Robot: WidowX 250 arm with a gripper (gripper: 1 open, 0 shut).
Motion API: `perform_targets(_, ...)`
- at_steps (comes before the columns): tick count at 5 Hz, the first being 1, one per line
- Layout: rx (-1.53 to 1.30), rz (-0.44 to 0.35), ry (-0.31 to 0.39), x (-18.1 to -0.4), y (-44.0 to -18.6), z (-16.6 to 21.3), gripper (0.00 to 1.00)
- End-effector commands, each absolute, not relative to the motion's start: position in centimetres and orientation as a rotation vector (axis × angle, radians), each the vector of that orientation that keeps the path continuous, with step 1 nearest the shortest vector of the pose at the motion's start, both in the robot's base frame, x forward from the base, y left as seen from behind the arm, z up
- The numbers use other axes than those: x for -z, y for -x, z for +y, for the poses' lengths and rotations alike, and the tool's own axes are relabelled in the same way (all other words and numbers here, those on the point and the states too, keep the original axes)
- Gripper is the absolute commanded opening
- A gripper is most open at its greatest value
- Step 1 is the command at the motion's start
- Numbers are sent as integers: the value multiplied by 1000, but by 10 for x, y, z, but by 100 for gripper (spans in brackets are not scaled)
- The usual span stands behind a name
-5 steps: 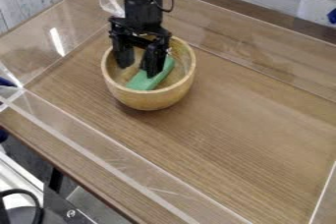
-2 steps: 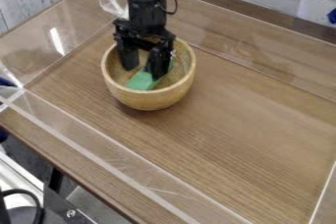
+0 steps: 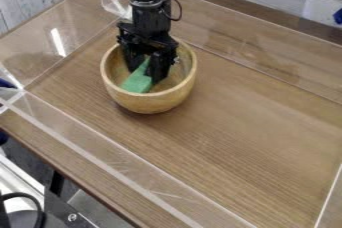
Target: Remove the green block from inside the brown bowl and put it on the table
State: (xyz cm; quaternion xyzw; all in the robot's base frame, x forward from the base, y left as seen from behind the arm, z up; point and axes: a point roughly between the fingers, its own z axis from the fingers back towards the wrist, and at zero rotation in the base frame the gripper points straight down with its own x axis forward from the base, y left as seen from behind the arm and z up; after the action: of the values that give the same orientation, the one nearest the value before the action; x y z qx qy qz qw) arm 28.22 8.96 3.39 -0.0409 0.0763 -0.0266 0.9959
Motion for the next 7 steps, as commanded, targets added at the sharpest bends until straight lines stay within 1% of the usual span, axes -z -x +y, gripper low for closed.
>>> perform_targets(1, 70, 127, 82, -49, -280, 84, 100)
perform_targets(2, 67, 121, 73, -55, -284, 84, 0)
perform_targets(3, 66, 95, 61, -71, -289, 83, 0)
perform_targets(4, 81, 54, 75, -89, -295, 87, 0)
perform_targets(5, 130, 3, 95, -113, -305, 86, 0)
perform_targets(6, 213, -13, 86, -139, -307, 50, 0)
perform_targets(7, 316, -3, 84, -154, -311, 4, 0)
